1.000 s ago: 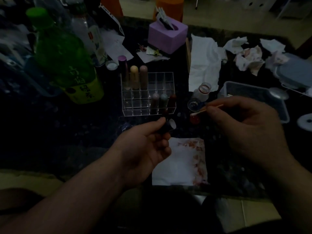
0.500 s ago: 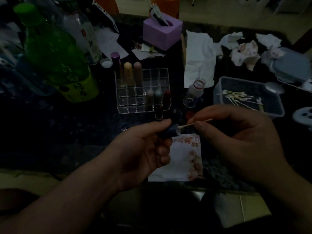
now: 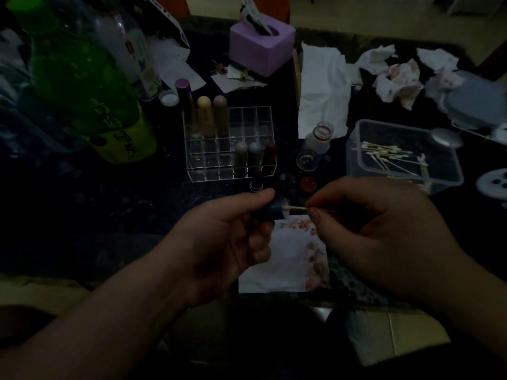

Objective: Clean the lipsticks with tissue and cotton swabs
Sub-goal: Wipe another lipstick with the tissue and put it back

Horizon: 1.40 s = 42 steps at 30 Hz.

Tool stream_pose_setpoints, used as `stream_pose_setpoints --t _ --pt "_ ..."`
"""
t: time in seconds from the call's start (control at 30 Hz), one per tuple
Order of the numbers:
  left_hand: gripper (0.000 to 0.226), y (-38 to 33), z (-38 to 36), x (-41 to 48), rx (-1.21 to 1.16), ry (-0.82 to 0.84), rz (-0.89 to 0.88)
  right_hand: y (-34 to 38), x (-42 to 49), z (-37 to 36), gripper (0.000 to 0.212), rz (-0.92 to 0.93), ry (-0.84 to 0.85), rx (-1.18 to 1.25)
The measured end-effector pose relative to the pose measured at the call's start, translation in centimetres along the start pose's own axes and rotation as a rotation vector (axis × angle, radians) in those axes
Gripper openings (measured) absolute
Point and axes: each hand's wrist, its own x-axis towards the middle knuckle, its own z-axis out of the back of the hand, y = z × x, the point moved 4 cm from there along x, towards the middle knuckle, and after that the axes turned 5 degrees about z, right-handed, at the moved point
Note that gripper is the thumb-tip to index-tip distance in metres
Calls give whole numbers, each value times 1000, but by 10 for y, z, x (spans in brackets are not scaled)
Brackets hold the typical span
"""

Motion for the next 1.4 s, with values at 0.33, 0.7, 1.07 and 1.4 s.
stream_pose_setpoints --t 0.33,0.7,1.07,1.4 --pt "16 -1 -1 -3 -7 7 1 4 2 4 10 -6 52 9" --pt "15 -1 -1 -2 34 21 -66 6 1 2 12 -21 122 41" --pt "20 -3 0 -3 98 -2 -73 5 1 6 4 17 55 -24" --pt "11 -5 -1 -4 76 83 -216 7 0 6 12 -22 116 40"
